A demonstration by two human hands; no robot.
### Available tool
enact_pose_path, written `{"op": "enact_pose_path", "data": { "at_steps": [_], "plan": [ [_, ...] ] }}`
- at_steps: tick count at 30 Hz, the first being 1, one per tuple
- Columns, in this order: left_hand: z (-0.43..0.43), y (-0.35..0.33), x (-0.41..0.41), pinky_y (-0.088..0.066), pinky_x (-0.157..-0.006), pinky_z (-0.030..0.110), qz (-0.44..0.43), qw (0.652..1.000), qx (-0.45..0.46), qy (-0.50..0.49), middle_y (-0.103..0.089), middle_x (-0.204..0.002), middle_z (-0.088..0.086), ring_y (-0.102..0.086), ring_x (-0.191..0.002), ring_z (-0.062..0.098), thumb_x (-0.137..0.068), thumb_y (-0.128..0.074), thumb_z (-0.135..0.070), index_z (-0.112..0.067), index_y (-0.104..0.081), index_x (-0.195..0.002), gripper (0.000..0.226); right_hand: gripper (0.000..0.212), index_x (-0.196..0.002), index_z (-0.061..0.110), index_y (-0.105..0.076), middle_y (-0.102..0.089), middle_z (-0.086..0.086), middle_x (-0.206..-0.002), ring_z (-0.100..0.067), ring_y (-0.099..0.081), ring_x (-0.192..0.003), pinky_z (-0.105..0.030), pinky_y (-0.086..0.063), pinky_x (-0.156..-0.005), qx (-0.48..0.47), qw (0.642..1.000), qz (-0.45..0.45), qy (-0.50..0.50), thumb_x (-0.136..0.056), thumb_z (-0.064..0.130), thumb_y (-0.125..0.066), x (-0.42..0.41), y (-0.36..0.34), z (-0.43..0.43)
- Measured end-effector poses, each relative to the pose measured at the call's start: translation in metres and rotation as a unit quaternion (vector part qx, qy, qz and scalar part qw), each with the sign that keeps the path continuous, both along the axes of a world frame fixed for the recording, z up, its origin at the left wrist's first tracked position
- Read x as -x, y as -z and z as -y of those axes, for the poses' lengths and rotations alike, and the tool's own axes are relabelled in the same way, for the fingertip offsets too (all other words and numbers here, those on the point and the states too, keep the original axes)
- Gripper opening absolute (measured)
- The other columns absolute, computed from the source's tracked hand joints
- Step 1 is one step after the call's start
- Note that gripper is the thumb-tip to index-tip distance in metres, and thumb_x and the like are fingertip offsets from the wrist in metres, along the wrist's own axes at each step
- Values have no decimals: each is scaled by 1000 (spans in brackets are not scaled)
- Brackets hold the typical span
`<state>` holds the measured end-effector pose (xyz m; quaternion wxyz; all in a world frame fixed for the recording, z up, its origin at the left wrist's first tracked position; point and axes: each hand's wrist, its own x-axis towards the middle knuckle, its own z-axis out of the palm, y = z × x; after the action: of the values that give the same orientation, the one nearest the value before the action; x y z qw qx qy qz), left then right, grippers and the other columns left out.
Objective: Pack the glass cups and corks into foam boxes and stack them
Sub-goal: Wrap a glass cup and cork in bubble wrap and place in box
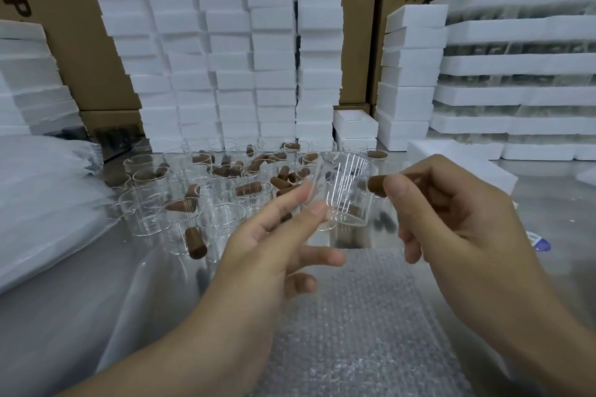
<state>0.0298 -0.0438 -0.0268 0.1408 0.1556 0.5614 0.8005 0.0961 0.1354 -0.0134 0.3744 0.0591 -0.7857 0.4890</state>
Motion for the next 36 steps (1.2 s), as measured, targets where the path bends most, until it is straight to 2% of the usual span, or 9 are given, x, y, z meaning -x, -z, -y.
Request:
{"op": "enact_pose_path", "data": {
  "at_steps": [4, 6, 9, 14, 19, 23, 28, 32, 36],
  "plan": [
    [-1, -1, -3, -44, -46, 19, 96, 993, -36, 53, -82, -113, 0, -66, -58, 8, -71, -85, -43, -31, -78, -120, 51, 37, -114, 38, -69, -69, 8, -93, -15, -67, -81, -13, -46, -63, -47, 999, 10, 10, -85, 61, -74, 1, 4, 4],
    [0, -1, -5, -42, -45, 20, 139, 985, -68, 78, -81, -103, 3, -61, -53, 9, -69, -86, -39, -26, -79, -111, 45, 50, -125, 43, -59, -65, 13, -115, -14, -66, -100, -15, -49, -71, -93, 995, 7, 36, -83, 57, -83, 3, 9, 4],
    [0, -2, -7, -39, -49, 23, 175, 971, -95, 128, -79, -115, 12, -59, -54, 11, -76, -80, -39, -18, -75, -127, 55, 73, -138, 51, -45, -52, 24, -134, -9, -61, -110, -25, -51, -78, -125, 990, 8, 60, -77, 57, -83, 6, 15, 4],
    [-2, -4, -11, -43, -53, 25, 193, 962, -90, 168, -78, -127, 12, -69, -64, 17, -88, -64, -41, -16, -70, -134, 53, 68, -143, 44, -52, -58, 23, -129, -4, -60, -118, -13, -48, -89, -149, 987, -20, 62, -84, 46, -86, 6, 15, 0],
    [0, -2, -10, -49, -55, 27, 154, 975, -87, 135, -77, -111, 9, -72, -75, 21, -78, -82, -29, -19, -77, -117, 41, 72, -147, 34, -55, -56, 19, -129, -8, -56, -125, -11, -41, -100, -217, 971, -34, 91, -83, 33, -88, 4, 16, -1],
    [1, -4, -12, -49, -59, 26, 109, 983, -48, 137, -77, -103, 1, -70, -74, 15, -70, -86, -45, -30, -85, -95, 29, 72, -152, 35, -49, -53, 20, -132, -9, -54, -126, -13, -40, -102, -249, 962, -58, 95, -88, 38, -82, 4, 17, 0],
    [0, -6, -12, -41, -62, 33, 141, 976, -79, 149, -78, -126, 11, -67, -68, 19, -81, -70, -43, -16, -72, -133, 59, 72, -147, 33, -54, -55, 22, -133, -7, -52, -129, -12, -38, -103, -225, 971, -20, 81, -84, 38, -89, 5, 17, -2],
    [-4, -5, -15, -40, -64, 36, 150, 975, -60, 156, -77, -127, 6, -69, -70, 22, -93, -53, -53, -13, -63, -143, 65, 61, -138, 32, -62, -59, 23, -126, -7, -56, -122, -9, -38, -99, -233, 968, -26, 91, -81, 37, -83, 4, 15, -3],
    [-4, -3, -13, -42, -63, 34, 131, 986, -16, 104, -77, -108, 5, -69, -73, 21, -83, -79, -51, -24, -65, -137, 62, 64, -141, 31, -62, -55, 20, -121, -9, -56, -115, -7, -38, -96, -247, 962, -41, 112, -81, 38, -82, 3, 14, 0]
  ]
}}
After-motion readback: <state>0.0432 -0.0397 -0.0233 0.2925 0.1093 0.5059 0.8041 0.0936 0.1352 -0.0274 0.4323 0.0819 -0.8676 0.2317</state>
